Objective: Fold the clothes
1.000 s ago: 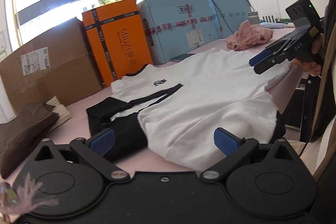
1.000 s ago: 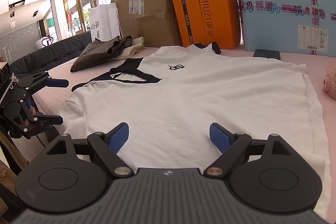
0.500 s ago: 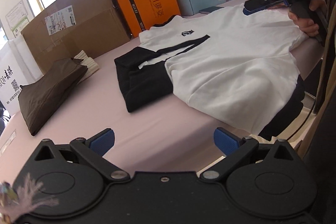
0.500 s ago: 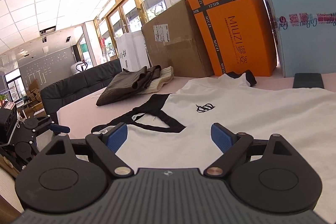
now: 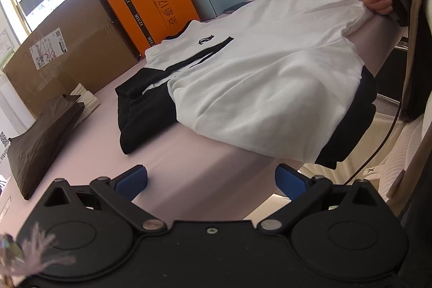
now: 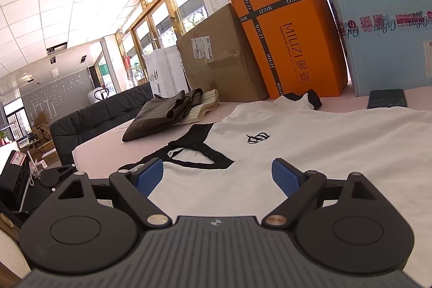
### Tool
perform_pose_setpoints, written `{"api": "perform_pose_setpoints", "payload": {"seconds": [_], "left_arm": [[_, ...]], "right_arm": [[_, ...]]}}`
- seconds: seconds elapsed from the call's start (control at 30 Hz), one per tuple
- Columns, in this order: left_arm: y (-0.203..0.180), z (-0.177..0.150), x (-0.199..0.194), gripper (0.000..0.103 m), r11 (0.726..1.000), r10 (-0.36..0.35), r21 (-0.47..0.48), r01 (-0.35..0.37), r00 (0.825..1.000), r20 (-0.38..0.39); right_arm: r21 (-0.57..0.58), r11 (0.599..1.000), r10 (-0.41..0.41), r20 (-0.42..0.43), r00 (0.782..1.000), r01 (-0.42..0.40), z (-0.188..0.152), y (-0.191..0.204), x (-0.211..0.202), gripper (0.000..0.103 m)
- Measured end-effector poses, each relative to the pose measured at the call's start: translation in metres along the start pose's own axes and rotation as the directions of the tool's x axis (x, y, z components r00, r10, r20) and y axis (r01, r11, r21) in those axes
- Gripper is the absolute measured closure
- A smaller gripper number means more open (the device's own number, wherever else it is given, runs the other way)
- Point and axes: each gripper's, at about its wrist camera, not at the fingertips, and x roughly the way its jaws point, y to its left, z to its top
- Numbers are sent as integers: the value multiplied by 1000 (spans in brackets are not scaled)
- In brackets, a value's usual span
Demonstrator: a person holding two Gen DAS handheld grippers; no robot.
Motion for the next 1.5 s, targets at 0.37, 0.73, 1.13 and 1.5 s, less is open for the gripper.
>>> {"api": "perform_pose_setpoints", "payload": {"seconds": [0.37, 0.73, 1.13, 1.5], "left_arm": [[1, 5, -2, 0, 994, -110, 15, 109, 973, 201], [21, 26, 24, 0, 976, -81, -164, 143, 938, 336], [30, 22, 34, 0, 962, 8, -262, 74, 954, 300], [37, -25, -11, 0, 943, 29, -326, 63, 963, 269]], "right_arm": [[-154, 973, -193, -112, 975, 174, -30, 25, -43, 16], [-206, 975, -122, -193, 974, 81, -40, 34, -37, 16], [-363, 931, -79, -289, 954, -33, -43, 51, -32, 16], [-484, 873, -103, -291, 951, -54, -48, 71, -13, 14]]}}
